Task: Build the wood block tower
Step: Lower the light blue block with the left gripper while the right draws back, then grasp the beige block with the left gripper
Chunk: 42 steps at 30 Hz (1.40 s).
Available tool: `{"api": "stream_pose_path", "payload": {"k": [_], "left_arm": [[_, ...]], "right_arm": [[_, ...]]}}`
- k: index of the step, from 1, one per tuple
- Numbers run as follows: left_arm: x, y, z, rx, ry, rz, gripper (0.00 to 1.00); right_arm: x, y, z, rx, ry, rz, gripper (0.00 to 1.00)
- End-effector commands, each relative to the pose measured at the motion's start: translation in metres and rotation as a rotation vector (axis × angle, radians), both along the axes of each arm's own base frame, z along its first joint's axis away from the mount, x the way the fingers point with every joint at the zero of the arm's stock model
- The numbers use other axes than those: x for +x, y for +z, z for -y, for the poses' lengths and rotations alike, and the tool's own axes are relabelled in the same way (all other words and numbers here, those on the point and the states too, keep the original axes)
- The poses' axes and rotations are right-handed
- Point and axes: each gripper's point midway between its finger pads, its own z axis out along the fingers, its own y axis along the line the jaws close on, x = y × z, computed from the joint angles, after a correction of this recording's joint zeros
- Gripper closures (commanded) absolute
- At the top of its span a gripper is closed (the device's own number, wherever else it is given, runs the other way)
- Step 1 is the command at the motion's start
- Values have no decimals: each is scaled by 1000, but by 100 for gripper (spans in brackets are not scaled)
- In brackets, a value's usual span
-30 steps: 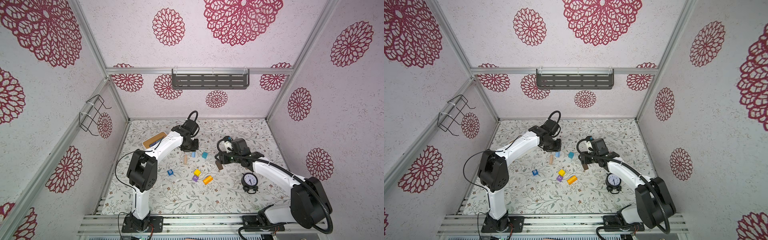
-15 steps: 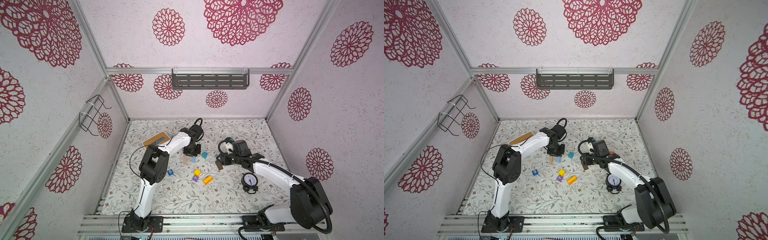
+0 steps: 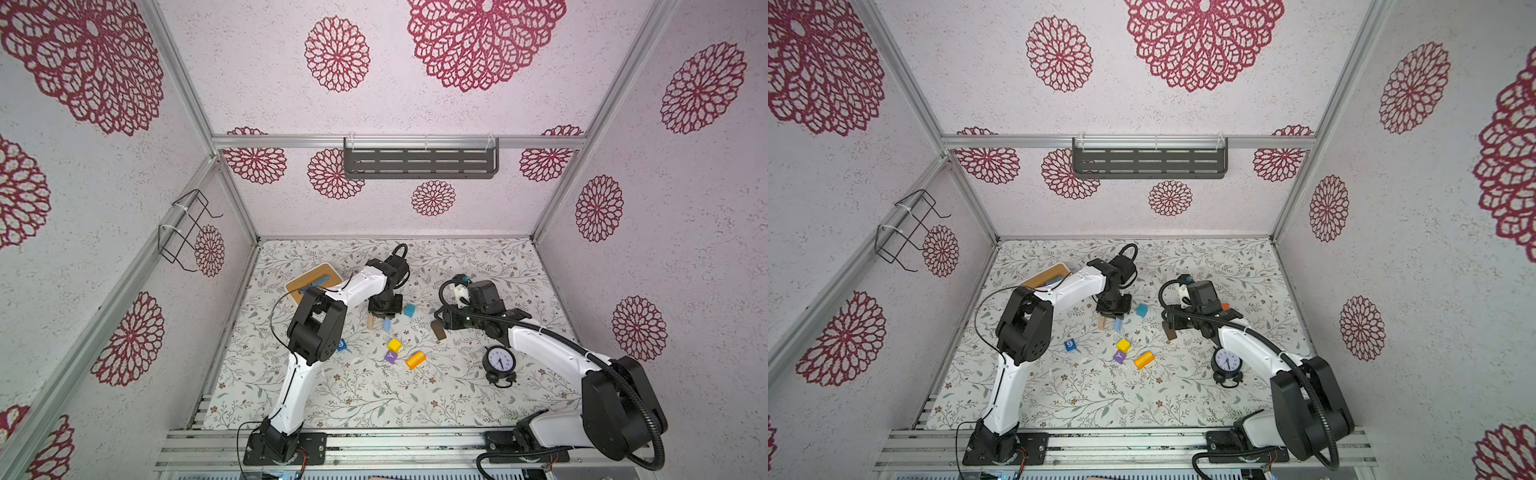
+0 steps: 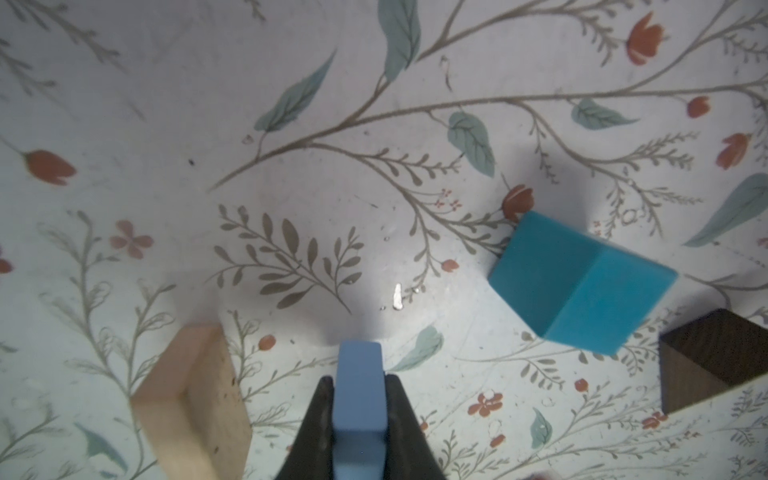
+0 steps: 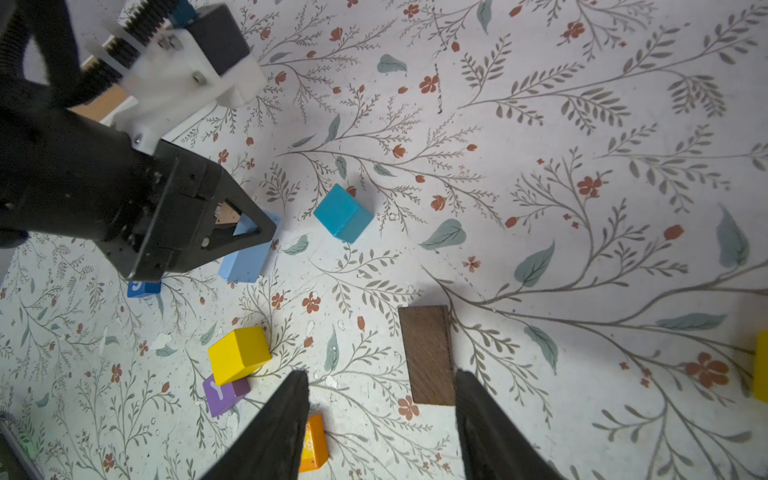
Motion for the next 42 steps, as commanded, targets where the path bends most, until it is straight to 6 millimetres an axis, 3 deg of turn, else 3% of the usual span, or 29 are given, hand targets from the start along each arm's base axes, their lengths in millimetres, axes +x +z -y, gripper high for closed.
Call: {"api": "stream_pose_path", "payload": {"k": [1,11,24,28,34,39,42], "left_arm": [[4,0,-2,38,7,9,90],[9,-4,-5,60,10,10,90],[9,-6,-4,62,19,-1,75],[9,-3,-2,53,11,-1,62],[14,17,-1,43,5,39,40],[21,54,-3,19,6,125,7],[24,84,-8,15,12,193,3]], "right_arm": [[4,17,-3,49,-4,42,41],[3,16,-4,73,-1,36,41],[0,22,-5,89,8,51,36],[-2,26,-5,91,16,62,31],[-5,38,-3,91,30,88,22],[-8,49,0,74,29,100,19],[-11,48,5,29,28,80,19]]}}
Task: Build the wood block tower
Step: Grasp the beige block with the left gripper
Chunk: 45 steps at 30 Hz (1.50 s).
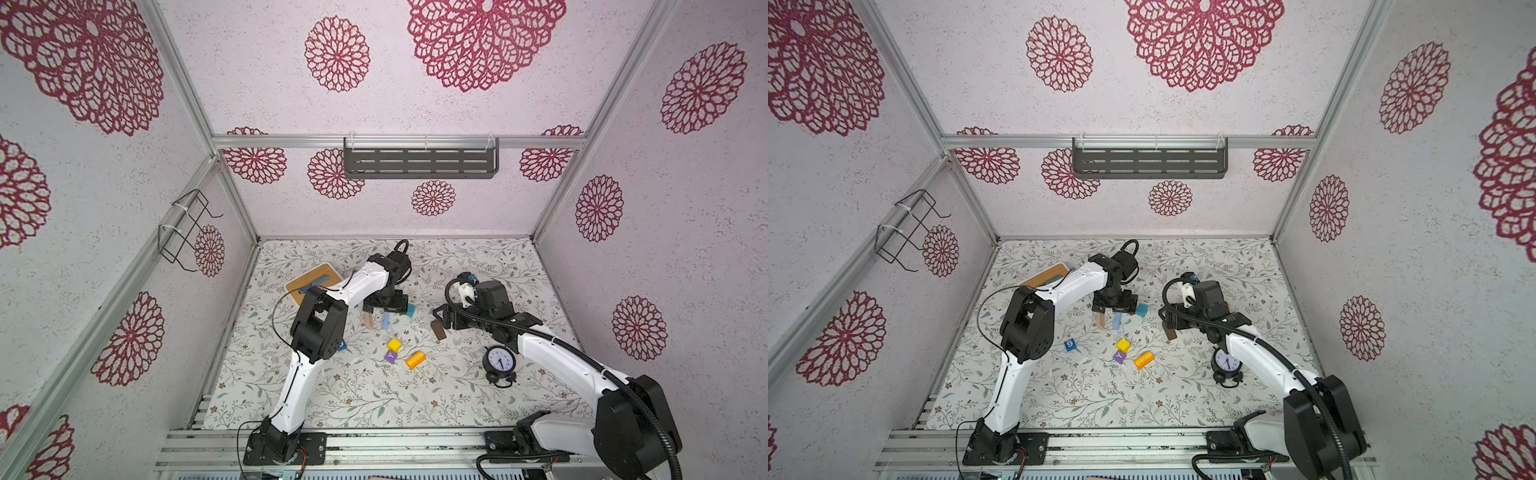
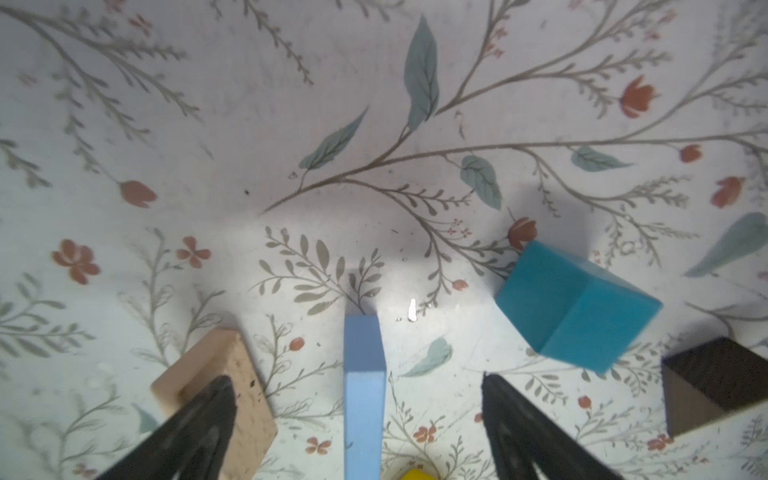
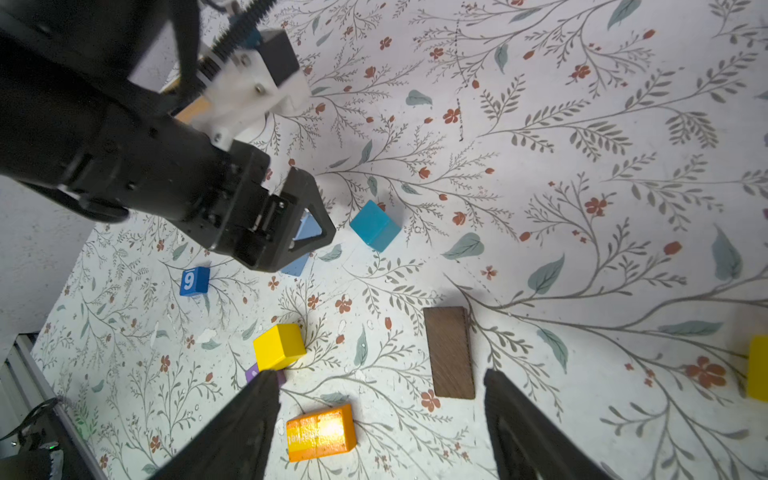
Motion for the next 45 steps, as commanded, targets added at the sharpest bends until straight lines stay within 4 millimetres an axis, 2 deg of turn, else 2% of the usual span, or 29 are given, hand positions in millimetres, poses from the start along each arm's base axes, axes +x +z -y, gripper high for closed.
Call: {"api": "stream_pose_path", "payload": {"k": [1,5,6,7,11,15,19,20,22,24,26,28,33,38,41,43,45], "left_arm": [[11,68,-5,-35,6,159,3],[5,110,-26,-21,34,266,3],[0,131,-32,-48,44,312,3],[-4,139,-38,-62,55,334,3],[-24,161,-62,-110,95,387,3],[-42,165,-79,-143,120,405,3],[-50,144,-97,-145,160,361,1],[-50,138,-98,-161,169,349,3],[-50,124,-97,-217,184,321,15],[-47,110,-94,-266,197,297,37],[-42,98,-89,-294,200,274,51],[-37,84,-82,-302,202,242,51],[-18,53,-79,-239,234,186,31],[-4,25,-79,-158,246,131,31],[-1,10,-76,-139,246,100,35],[0,-9,-75,-113,246,64,37],[0,-16,-74,-92,240,51,39]], "right_arm": [[-2,16,6,-55,4,22,19],[-14,-1,8,-208,26,-15,17],[-18,-7,6,-255,44,-26,16],[-22,-12,3,-297,62,-32,16],[-36,-28,-13,-359,125,-62,15],[-43,-32,-25,-315,158,-76,14],[-36,-24,-35,-291,159,-66,16],[-34,-21,-37,-285,158,-62,17],[-29,-15,-42,-270,153,-51,19],[-26,-10,-44,-260,146,-37,20],[-22,-6,-45,-256,142,-29,19],[-20,-5,-45,-264,140,-28,20],[-15,-3,-45,-265,123,-15,18],[-9,-1,-40,-242,85,-5,18],[-5,1,-38,-213,69,4,18],[-3,1,-36,-195,64,7,18],[-3,1,-34,-189,62,6,18]]}}
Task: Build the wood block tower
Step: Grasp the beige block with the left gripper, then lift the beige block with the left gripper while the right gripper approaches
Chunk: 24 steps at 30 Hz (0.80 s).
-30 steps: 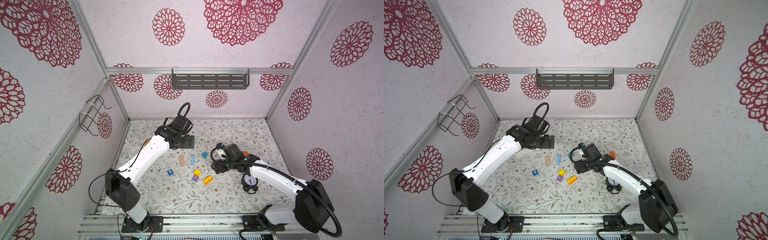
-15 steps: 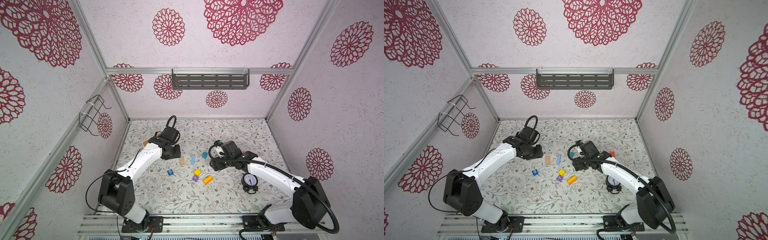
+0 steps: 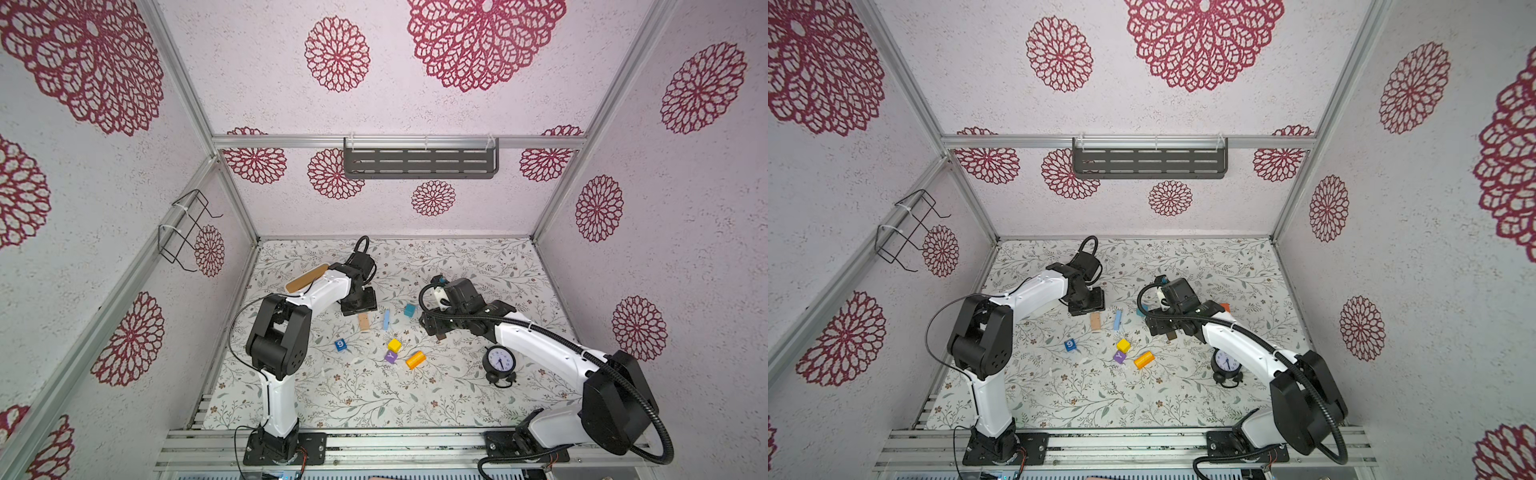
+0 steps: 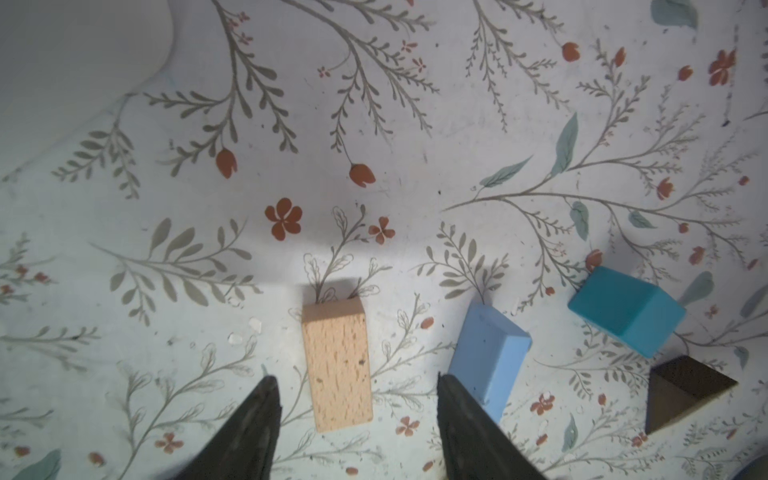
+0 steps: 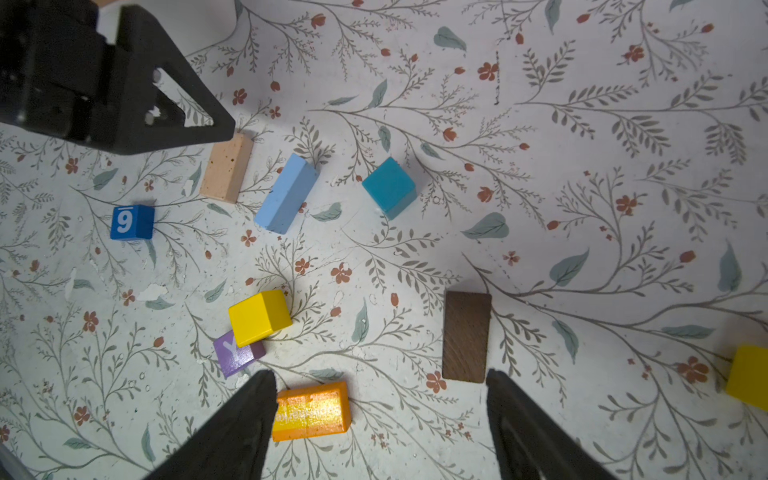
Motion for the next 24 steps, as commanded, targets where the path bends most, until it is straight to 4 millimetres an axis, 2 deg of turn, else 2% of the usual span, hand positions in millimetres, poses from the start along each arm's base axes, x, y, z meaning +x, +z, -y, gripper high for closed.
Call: {"api": "stream_pose_path", "payload": {"k": [1,6,11,16,21,24], "left_arm": [[0,-12,1,40,-1,-29,39],[-4,-27,-2,75,-3,-58,45],[-6,-29,-4,96,-4,-60,52],[-7,-33,-3,106,-11,-69,65],[-6,-24,-2,96,-14,-54,74],[-4,-6,2,68,-17,-22,76]], "right_arm": [[7,17,1,57,-22,41,18],[9,13,5,60,-27,37,18],[9,9,7,73,-32,30,18],[8,7,7,82,-31,23,18],[5,11,5,112,-19,25,18],[2,20,0,155,6,35,18]]}}
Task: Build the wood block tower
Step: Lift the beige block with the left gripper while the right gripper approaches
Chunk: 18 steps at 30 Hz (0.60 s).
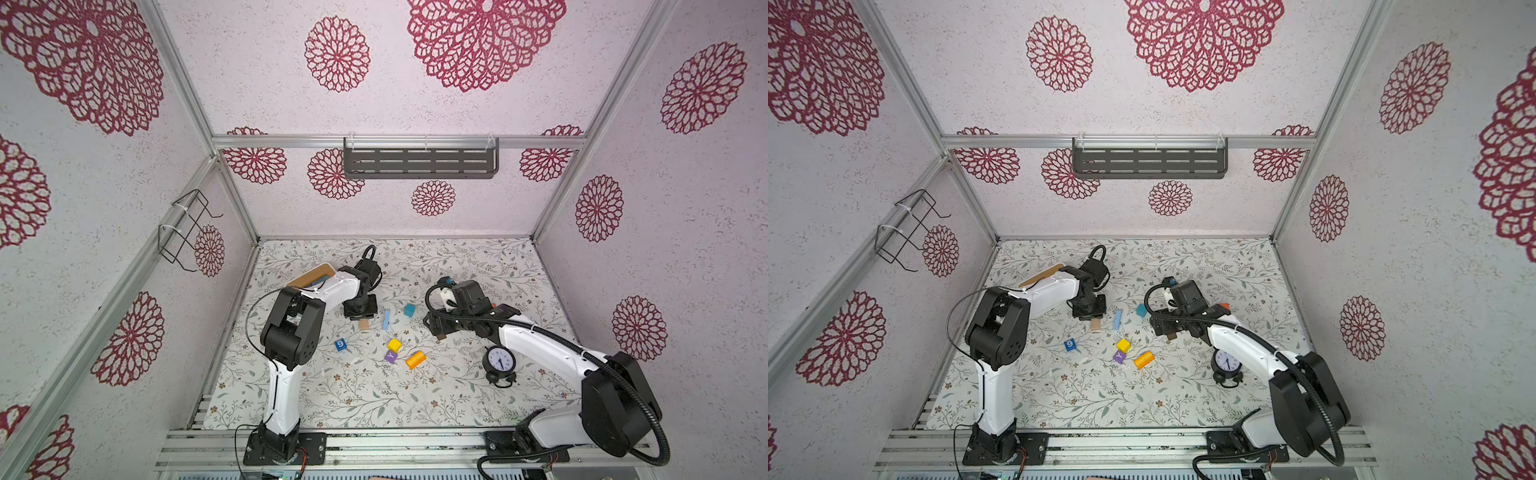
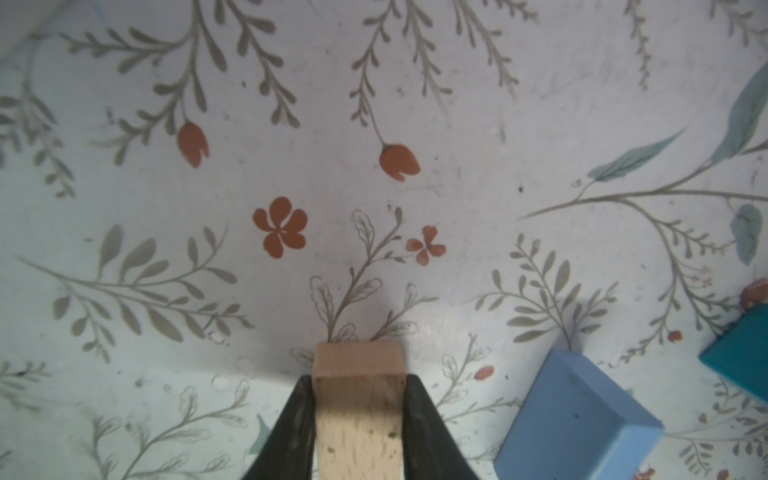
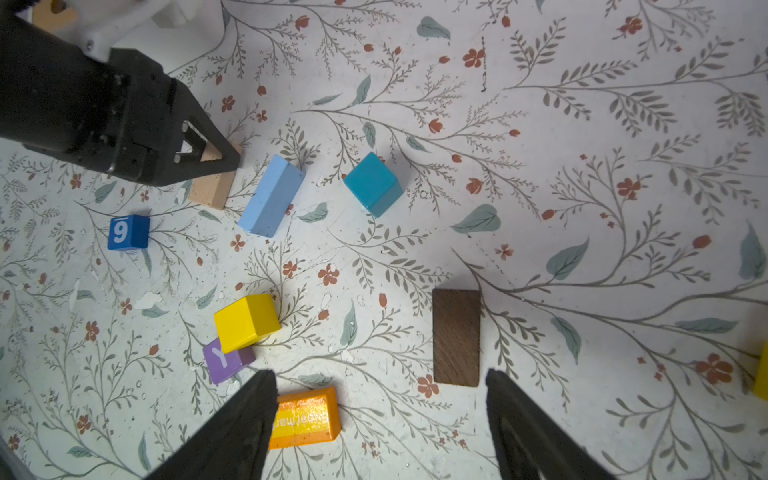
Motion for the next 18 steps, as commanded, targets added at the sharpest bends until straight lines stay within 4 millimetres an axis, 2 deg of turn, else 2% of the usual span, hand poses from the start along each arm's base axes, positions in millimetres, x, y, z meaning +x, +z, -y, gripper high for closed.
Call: {"api": "stream_pose_path", "payload": {"k": [1,3,5,10,13,18], "left_arm": [[5,31,6,-37,-6,56,76],[8,52,11,-86,-5,92,76],[12,81,20,-157,-2,153,76],[25,135,45,-363,44,275,77],[29,155,57,-454,48,310,77],[25,168,67,-513,35,315,77]], "right_arm": [[0,31,-9,111,21,52,19],[-2,44,-18,182,45,64,21],[-2,58,-25,258,48,79,24],[2,77,-51,429,71,53,39],[4,85,-65,467,85,52,43],[7,97,-87,501,119,66,43]]}}
